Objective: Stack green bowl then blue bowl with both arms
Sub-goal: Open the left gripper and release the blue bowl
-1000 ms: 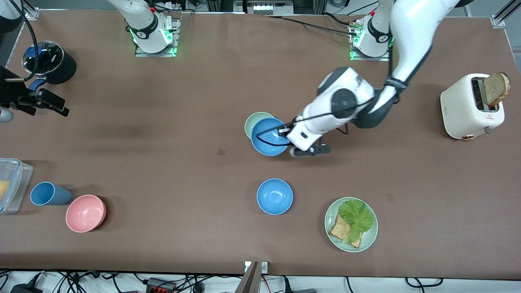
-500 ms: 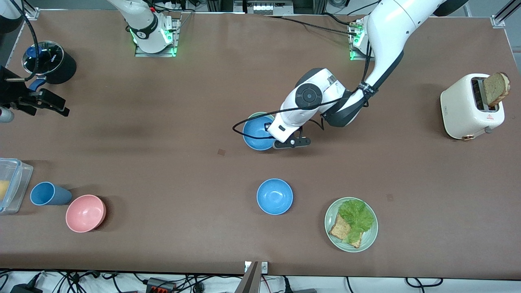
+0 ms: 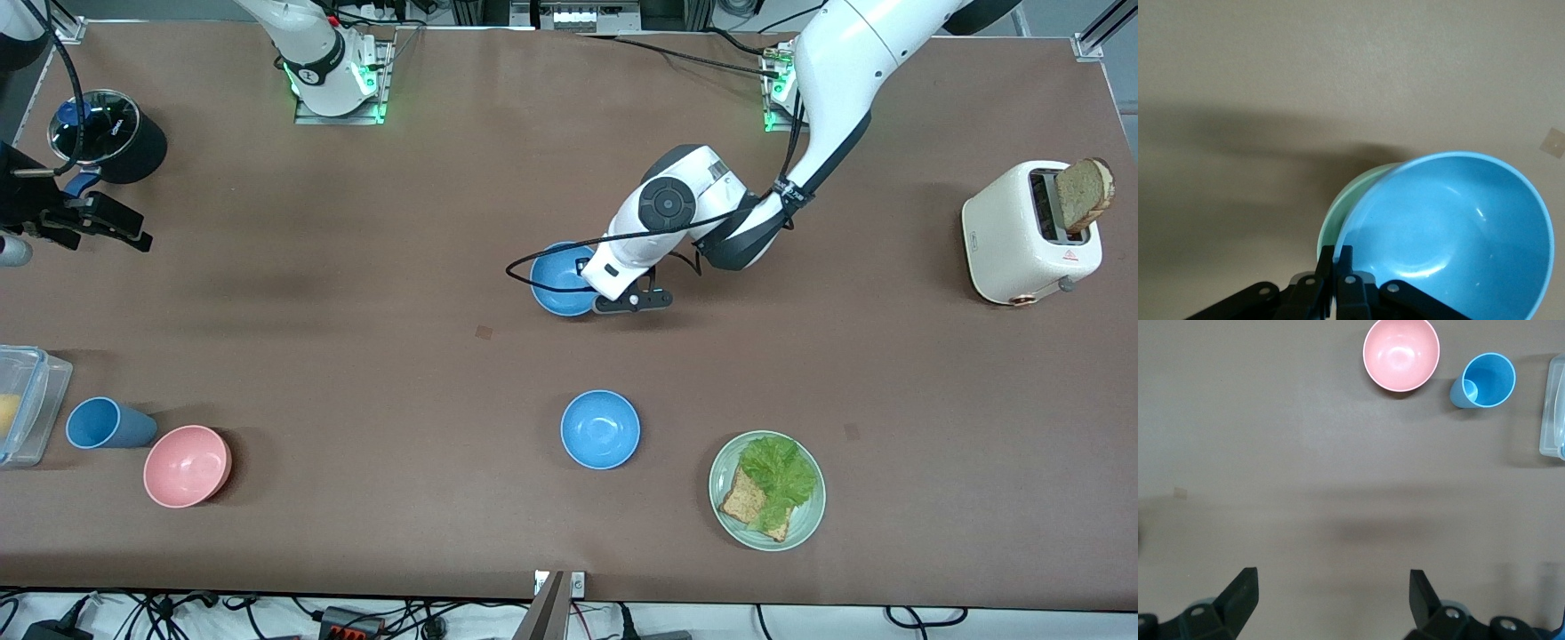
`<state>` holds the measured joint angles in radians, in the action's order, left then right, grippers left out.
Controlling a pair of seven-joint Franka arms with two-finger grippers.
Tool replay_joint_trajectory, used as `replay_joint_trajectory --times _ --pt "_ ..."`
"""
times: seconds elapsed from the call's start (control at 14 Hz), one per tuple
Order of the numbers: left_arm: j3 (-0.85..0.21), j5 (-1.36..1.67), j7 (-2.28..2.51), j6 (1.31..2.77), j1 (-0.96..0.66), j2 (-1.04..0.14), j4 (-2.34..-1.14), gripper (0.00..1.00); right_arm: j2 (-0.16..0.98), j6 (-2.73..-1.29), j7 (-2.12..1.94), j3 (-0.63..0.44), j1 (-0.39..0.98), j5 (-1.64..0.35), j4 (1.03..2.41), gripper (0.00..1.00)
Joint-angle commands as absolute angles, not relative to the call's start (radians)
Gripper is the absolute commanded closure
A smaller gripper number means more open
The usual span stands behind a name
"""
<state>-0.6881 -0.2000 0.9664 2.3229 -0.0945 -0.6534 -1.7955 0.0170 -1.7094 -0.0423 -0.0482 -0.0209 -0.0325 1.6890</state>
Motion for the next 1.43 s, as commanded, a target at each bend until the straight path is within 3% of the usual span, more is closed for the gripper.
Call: replay_joint_trajectory --times 0.0,0.21,0.29,0.36,0.43,0.64,1.07,1.36 --pt "-0.696 -0.225 0.996 2.335 -0.092 -0.606 -1.848 1.0 0.009 -1.698 -0.044 -0.026 -0.041 -0.02 1.686 0.0" --pt "-0.696 -0.225 0.996 2.338 -0.092 -0.597 -1.865 0.99 0.008 -1.703 -0.048 -0.026 -0.041 -0.017 1.686 0.0" --pt "-0.696 -0.225 0.996 2.339 -0.094 -0.595 -1.865 0.92 0.009 -1.703 -0.048 -0.026 -0.041 -0.017 1.686 0.0" --pt "-0.698 -0.225 0.994 2.338 -0.092 -0.595 -1.864 0.77 0.011 -1.704 -0.048 -0.026 -0.043 -0.017 1.686 0.0" --pt "-0.698 -0.225 0.994 2.329 -0.089 -0.592 -1.858 0.68 0.011 -1.704 -0.048 -0.026 -0.043 -0.015 1.686 0.0" --pt "-0.712 -0.224 0.985 2.28 -0.06 -0.548 -1.85 0.52 0.011 -1.701 -0.049 -0.026 -0.043 -0.015 1.686 0.0" --pt "-0.919 -0.221 0.974 2.178 0.224 -0.529 -1.792 0.52 0.012 -1.703 -0.051 -0.026 -0.043 -0.015 1.686 0.0" --pt "-0.94 -0.219 0.768 1.992 0.305 -0.532 -1.651 0.5 0.011 -1.7 -0.051 -0.026 -0.044 -0.015 1.684 0.0"
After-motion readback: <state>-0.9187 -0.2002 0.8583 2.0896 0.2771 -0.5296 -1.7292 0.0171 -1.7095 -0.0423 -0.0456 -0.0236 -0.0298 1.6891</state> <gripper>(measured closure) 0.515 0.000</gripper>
